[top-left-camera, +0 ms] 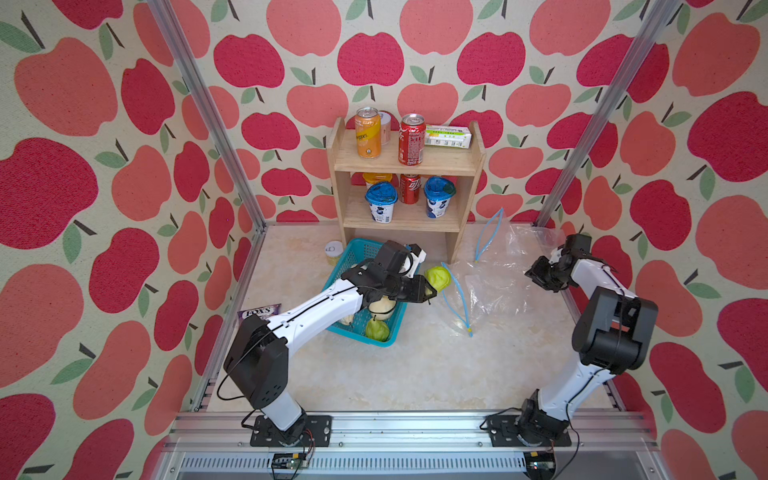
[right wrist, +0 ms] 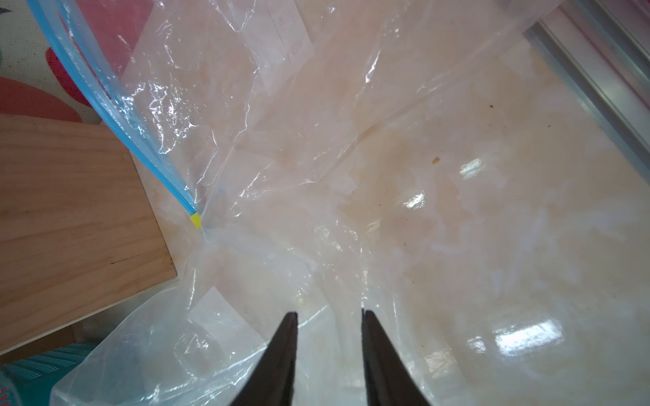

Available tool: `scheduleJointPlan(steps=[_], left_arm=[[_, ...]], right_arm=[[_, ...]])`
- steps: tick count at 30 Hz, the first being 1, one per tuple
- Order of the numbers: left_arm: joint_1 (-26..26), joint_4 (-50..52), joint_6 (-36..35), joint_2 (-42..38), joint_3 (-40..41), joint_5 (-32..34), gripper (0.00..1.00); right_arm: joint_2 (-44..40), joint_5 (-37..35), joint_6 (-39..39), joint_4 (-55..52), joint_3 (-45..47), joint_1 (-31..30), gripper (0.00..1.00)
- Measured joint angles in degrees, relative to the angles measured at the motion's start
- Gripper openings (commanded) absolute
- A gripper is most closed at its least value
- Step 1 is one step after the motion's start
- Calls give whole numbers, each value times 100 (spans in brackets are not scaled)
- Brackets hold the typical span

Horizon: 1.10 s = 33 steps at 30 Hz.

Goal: Open the zip-top bag and take out the pear
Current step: Place the pear in the basket.

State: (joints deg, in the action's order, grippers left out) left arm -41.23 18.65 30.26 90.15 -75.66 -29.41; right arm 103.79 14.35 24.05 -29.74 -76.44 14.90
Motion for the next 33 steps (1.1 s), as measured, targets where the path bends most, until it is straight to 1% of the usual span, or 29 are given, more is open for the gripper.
scheduleJointPlan(steps=[1, 2, 6, 11, 13, 14, 15, 18, 20, 21, 23, 25, 29, 33], left_arm=[[103, 13, -63, -140, 26, -2, 30], [238, 37, -151, -282, 66, 4, 31], [883, 122, -485, -555, 302, 216, 33], [1576, 125, -1040, -542, 785, 719, 33], [1775, 83, -1222, -466, 918, 813, 36], [1886, 68, -1329, -382, 944, 826, 40], [1985, 9, -1423, -289, 964, 826, 49], [2197, -199, -1637, -63, 1014, 920, 83], [2262, -341, -1744, -57, 1147, 1051, 95], [2273, -428, -1792, -105, 1246, 1128, 99], [2273, -570, -1871, -315, 1491, 1318, 98], [2273, -684, -2026, -710, 1792, 1550, 98], [2347, -927, -2367, -1878, 2439, 2114, 98], [2693, -1163, -2481, -2922, 3176, 2618, 98]], right_arm=[[-44, -28, -13, -11, 2, -76, 78], [-122, -52, -50, -9, 13, -190, 83], [-741, -72, -243, 146, 289, -752, 92], [-1530, -76, -555, 584, 848, -1283, 94], [-1735, -81, -675, 785, 1167, -1381, 94], [-1825, -92, -737, 870, 1344, -1419, 94], [-1904, -107, -787, 942, 1523, -1449, 94], [-2146, -179, -907, 1108, 1985, -1469, 95], [-2378, -243, -966, 1217, 2238, -1478, 96], [-2527, -282, -1001, 1298, 2361, -1478, 96], [-2822, -356, -1106, 1471, 2577, -1478, 96], [-3069, -407, -1217, 1709, 2793, -1478, 96], [-3342, -472, -1362, 2295, 3320, -1440, 96], [-3375, -492, -1381, 2879, 3888, -1320, 96]])
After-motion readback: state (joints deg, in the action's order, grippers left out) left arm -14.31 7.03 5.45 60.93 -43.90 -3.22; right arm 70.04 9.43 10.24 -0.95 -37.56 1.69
